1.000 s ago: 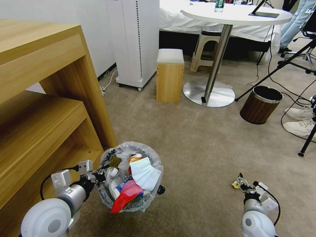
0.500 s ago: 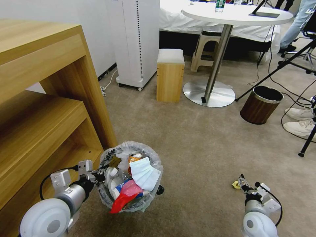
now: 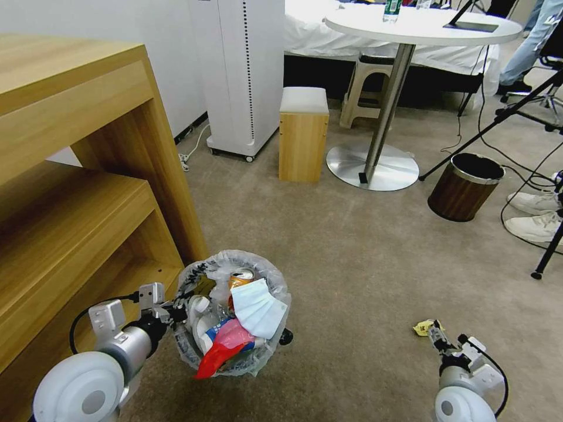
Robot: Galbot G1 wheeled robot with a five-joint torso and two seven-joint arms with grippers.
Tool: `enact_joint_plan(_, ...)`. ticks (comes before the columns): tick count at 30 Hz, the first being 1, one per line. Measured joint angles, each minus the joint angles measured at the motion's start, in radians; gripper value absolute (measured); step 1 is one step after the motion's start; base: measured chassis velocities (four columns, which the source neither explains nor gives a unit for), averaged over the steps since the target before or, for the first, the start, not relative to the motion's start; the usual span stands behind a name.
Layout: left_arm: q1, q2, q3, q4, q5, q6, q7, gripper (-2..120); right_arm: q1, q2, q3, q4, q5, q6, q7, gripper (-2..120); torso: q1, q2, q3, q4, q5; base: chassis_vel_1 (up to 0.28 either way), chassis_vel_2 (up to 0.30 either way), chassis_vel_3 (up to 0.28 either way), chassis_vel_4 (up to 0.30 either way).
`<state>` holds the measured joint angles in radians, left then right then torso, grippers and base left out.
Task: Pick up the trash bin and place the garbage on the floor into it.
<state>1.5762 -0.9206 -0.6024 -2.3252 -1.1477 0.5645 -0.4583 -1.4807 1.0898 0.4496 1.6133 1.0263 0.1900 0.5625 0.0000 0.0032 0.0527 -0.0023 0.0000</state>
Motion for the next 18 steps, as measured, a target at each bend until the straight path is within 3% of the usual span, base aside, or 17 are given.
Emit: enact_joint_plan(18,-0.002,0.016,-0.005,-0.008,-0.015,-0.001,-0.002,0,0.043,0.044,-0.039,-0.091,0.006,-0.025,0.015,81,0.000,0.000,0.000,0.0000,-0.0001,0.000,0.000,0.000,0.000)
